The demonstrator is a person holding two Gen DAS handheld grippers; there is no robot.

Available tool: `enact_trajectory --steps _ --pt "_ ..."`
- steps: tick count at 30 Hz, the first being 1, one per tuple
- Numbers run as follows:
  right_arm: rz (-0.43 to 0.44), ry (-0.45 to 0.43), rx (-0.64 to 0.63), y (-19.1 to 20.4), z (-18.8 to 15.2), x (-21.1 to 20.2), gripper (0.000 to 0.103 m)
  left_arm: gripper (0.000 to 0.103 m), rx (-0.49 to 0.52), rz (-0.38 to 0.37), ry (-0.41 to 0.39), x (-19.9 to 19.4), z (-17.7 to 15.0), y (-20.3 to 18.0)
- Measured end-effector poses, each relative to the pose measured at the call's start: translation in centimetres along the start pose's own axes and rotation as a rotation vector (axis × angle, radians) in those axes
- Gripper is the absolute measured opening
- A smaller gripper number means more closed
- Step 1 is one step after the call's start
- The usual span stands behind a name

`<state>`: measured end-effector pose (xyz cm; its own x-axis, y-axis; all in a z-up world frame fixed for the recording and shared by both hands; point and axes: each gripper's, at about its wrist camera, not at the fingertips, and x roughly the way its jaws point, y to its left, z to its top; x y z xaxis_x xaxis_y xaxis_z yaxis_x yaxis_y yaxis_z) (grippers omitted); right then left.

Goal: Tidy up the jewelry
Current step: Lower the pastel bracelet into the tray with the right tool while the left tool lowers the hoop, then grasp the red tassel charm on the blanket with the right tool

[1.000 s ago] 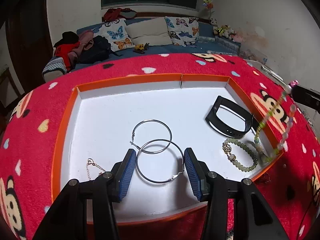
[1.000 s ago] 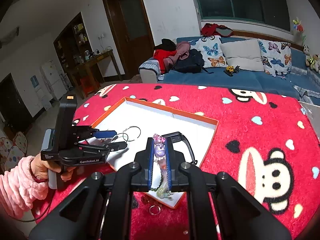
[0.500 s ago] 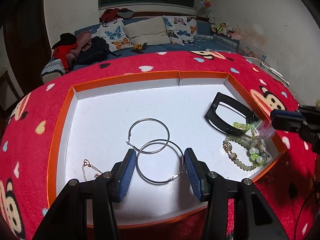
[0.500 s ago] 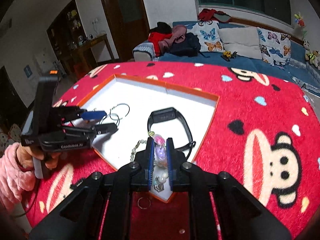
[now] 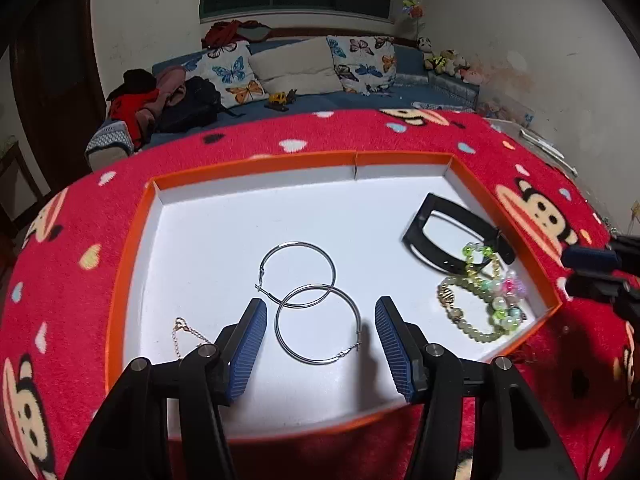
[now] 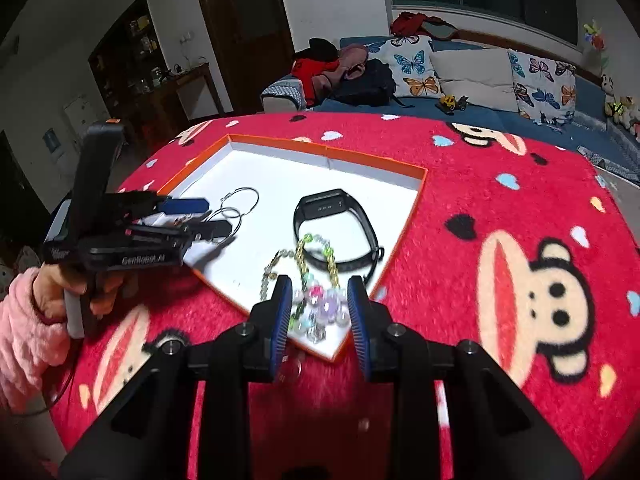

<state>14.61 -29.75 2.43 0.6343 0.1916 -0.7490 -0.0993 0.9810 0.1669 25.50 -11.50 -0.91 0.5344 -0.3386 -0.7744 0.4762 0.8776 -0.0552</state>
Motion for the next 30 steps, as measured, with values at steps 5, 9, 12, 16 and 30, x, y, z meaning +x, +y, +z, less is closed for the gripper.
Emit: enact_trajectory --steps 5,9,12,16,30 --pt "0.034 0.013 -0.011 1.1 -1.9 -1.5 0.03 0.06 0.011 0.001 -0.033 -2.7 -0.3 -0.5" --pt "0.054 0.057 -0.009 1.9 -3.5 -1.0 0.03 0.06 0.009 0.002 -0.043 -4.6 -1.1 -0.8" --pt "0.056 0.082 -0.019 2.4 -4.2 -0.1 0.03 0.06 0.01 0.008 -0.043 -5.9 -2.0 -0.9" --pt "0.055 0.082 -0.031 2.8 -3.9 0.7 0.03 0.06 0.0 0.016 -0.042 -7.2 -3.3 -0.6" --pt "0.077 0.13 -0.075 4.3 -3.3 4.1 0.03 0.06 -0.046 0.033 -0.047 -9.2 -6.5 1.2"
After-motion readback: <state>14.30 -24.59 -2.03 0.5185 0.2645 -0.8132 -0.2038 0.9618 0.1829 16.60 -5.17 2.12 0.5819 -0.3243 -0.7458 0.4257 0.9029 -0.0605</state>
